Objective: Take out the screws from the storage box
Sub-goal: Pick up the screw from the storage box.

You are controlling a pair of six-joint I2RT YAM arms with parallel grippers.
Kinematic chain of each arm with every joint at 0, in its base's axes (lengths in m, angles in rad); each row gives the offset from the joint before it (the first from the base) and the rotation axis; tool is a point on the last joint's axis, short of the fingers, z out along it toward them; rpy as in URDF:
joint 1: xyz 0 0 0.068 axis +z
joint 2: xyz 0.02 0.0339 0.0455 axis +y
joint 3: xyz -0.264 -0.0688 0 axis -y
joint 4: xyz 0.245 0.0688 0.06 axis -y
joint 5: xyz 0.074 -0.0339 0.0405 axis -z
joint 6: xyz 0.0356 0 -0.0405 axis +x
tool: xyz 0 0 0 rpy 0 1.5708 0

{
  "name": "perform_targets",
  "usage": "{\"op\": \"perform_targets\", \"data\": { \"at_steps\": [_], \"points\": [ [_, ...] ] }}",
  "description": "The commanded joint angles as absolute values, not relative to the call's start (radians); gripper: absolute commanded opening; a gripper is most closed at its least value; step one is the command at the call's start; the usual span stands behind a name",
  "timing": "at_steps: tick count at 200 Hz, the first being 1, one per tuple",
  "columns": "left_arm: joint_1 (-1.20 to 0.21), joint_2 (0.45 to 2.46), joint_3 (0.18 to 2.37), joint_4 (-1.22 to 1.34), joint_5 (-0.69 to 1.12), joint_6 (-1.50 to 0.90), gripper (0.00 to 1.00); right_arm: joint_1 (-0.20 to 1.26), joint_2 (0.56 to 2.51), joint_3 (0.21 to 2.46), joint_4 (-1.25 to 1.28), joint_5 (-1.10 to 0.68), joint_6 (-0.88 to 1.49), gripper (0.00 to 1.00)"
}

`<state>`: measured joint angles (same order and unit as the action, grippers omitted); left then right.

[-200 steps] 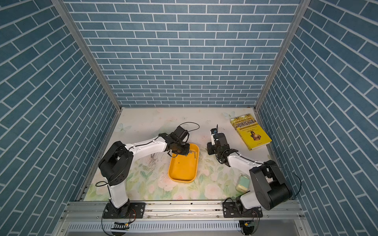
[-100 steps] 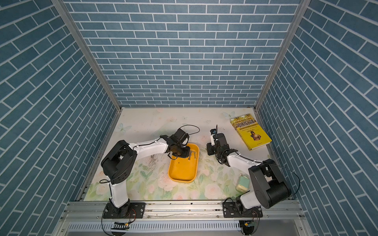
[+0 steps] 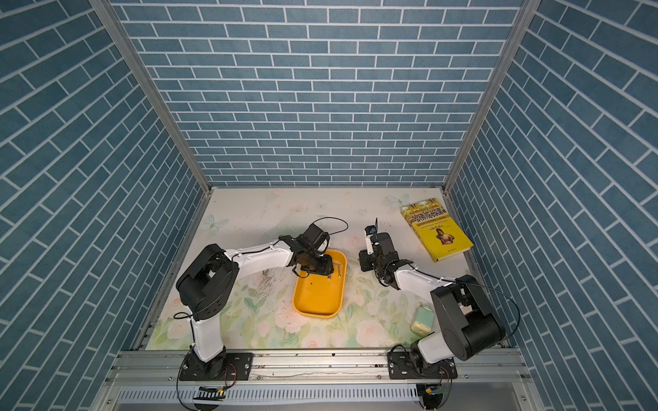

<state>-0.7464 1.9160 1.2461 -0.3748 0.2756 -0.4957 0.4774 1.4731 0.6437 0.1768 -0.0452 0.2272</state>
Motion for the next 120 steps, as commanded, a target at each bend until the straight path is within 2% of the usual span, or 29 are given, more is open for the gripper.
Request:
{"op": "perform_targets", "data": {
  "at_steps": [1,31,60,87,102,120],
  "points": [
    [-0.747,1.955,1.254,-0.383,0.285,-0.483,0.38,0.474,1.489,0.658,0.18,-0.062,0.203,0.37],
    [-0.753,1.983,1.271,-0.399,0.272,-0.478,0.34,0.474,1.493,0.658,0.178,-0.063,0.202,0.37],
    [-0.755,1.994,1.275,-0.402,0.268,-0.481,0.11,0.474,1.487,0.657,0.178,-0.063,0.202,0.38],
    [-0.755,1.996,1.274,-0.405,0.263,-0.48,0.07,0.474,1.487,0.657,0.179,-0.065,0.202,0.38],
    [-0.755,1.996,1.27,-0.4,0.267,-0.481,0.0,0.474,1.488,0.656,0.18,-0.066,0.202,0.38],
    [-0.755,1.986,1.263,-0.395,0.26,-0.481,0.0,0.474,1.488,0.656,0.18,-0.067,0.202,0.38]
  ]
}}
